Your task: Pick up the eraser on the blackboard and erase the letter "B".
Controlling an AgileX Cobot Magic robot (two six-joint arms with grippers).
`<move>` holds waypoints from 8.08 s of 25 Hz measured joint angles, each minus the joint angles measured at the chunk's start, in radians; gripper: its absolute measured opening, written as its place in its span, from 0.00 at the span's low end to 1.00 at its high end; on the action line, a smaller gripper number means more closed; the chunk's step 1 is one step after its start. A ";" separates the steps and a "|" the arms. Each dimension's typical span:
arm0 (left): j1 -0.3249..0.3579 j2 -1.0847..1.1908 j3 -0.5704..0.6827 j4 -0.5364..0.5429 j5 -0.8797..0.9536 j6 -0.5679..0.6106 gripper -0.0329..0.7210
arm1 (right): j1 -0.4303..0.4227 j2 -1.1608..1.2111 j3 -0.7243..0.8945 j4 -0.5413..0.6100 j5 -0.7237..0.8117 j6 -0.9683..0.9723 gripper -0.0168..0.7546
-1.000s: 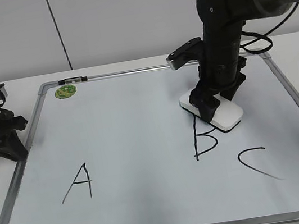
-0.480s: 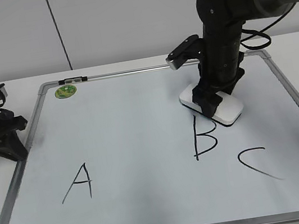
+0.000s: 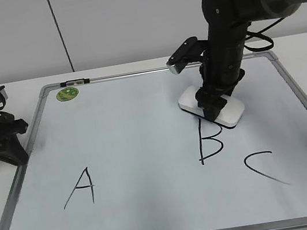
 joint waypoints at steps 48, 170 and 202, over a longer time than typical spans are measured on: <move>0.000 0.002 0.000 0.001 0.000 0.000 0.09 | 0.191 -0.193 0.441 0.139 -0.270 -0.058 0.70; 0.002 0.007 -0.002 -0.029 -0.005 0.000 0.09 | -0.190 -0.224 0.111 -0.015 0.042 0.288 0.70; 0.016 0.007 -0.002 -0.030 -0.007 -0.047 0.10 | -0.316 -0.187 0.325 -0.044 -0.097 0.616 0.70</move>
